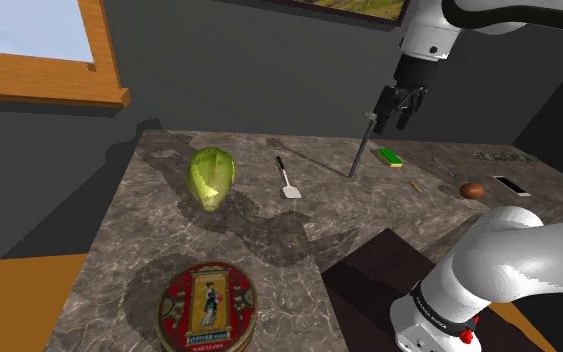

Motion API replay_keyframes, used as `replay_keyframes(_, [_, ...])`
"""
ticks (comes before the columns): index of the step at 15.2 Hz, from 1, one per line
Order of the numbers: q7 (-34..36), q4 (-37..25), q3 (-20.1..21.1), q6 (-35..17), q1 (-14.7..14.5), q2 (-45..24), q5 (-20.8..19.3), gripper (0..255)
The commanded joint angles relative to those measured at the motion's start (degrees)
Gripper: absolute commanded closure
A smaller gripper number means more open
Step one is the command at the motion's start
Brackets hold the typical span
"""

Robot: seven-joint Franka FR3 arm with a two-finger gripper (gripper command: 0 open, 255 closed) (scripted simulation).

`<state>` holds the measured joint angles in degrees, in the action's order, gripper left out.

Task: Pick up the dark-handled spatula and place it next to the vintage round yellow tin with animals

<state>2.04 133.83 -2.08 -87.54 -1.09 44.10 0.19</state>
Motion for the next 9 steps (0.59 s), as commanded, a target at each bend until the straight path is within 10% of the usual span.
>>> replay_keyframes(1, [0.0,0.0,0.0,0.0,0.0,0.0,0.0,0])
replay_keyframes(9, [4.9,4.0,1.5,-16.6,0.9,-11.2,0.7,0])
